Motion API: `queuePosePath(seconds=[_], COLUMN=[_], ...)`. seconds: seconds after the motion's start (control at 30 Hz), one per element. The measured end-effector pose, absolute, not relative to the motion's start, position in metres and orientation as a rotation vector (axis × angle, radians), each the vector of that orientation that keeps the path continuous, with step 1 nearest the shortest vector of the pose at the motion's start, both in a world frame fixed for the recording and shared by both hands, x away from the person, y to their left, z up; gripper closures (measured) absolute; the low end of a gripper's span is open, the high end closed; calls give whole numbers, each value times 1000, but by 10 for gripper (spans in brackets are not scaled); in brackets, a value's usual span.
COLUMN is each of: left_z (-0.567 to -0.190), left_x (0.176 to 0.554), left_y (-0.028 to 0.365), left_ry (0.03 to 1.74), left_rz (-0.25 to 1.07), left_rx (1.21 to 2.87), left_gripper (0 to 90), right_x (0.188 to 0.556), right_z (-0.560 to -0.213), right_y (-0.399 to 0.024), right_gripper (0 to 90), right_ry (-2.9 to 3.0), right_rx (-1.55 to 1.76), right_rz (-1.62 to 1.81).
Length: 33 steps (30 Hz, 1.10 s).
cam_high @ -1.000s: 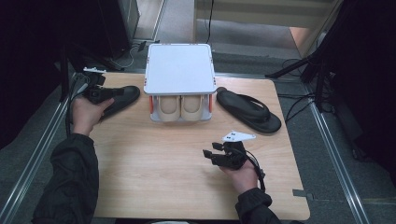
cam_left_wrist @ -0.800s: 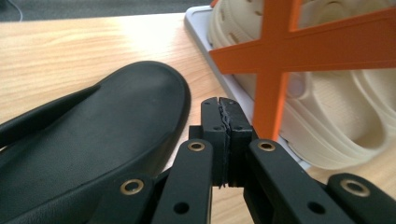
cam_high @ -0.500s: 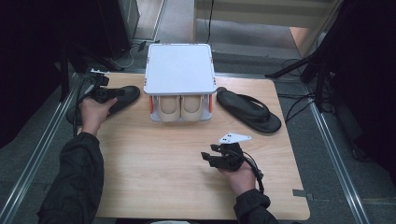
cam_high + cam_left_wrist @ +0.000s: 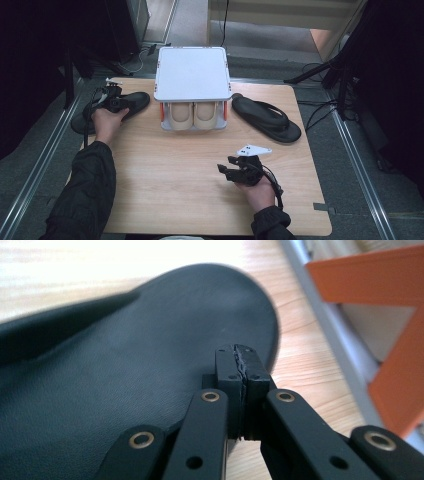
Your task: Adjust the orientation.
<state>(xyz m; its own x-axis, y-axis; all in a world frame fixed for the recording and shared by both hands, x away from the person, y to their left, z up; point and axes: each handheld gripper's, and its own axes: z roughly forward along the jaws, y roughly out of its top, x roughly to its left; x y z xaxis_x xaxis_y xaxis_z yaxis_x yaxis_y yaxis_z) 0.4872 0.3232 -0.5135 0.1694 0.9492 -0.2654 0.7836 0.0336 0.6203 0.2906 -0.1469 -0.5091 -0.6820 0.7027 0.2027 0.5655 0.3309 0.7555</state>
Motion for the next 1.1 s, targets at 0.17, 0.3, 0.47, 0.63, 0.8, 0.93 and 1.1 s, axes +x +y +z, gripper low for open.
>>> queuePosePath(seconds=[0.17, 0.3, 0.47, 0.63, 0.8, 0.93, 1.1], left_z=[-515, -516, -514, -514, -513, -513, -513], left_x=[483, 481, 478, 469, 464, 453, 447], left_y=[323, 323, 321, 318, 317, 313, 310], left_ry=[1639, 1641, 1631, 1615, 1595, 1590, 1575], left_rz=[321, 312, 293, 285, 269, 262, 260], left_rx=[1777, 1761, 1791, 1814, 1850, 1856, 1863], left_gripper=[900, 900, 900, 900, 900, 900, 900], right_x=[293, 295, 295, 297, 299, 302, 308], right_z=[-509, -508, -505, -504, -501, -500, -500], right_y=[-150, -152, -155, -159, -160, -160, -161], right_gripper=[478, 478, 478, 478, 480, 480, 486], right_ry=[2422, 2416, 2400, 2382, 2374, 2377, 2353], right_rx=[1176, 1183, 1188, 1219, 1215, 1214, 1245], right_rz=[1295, 1302, 1312, 1337, 1359, 1358, 1391])
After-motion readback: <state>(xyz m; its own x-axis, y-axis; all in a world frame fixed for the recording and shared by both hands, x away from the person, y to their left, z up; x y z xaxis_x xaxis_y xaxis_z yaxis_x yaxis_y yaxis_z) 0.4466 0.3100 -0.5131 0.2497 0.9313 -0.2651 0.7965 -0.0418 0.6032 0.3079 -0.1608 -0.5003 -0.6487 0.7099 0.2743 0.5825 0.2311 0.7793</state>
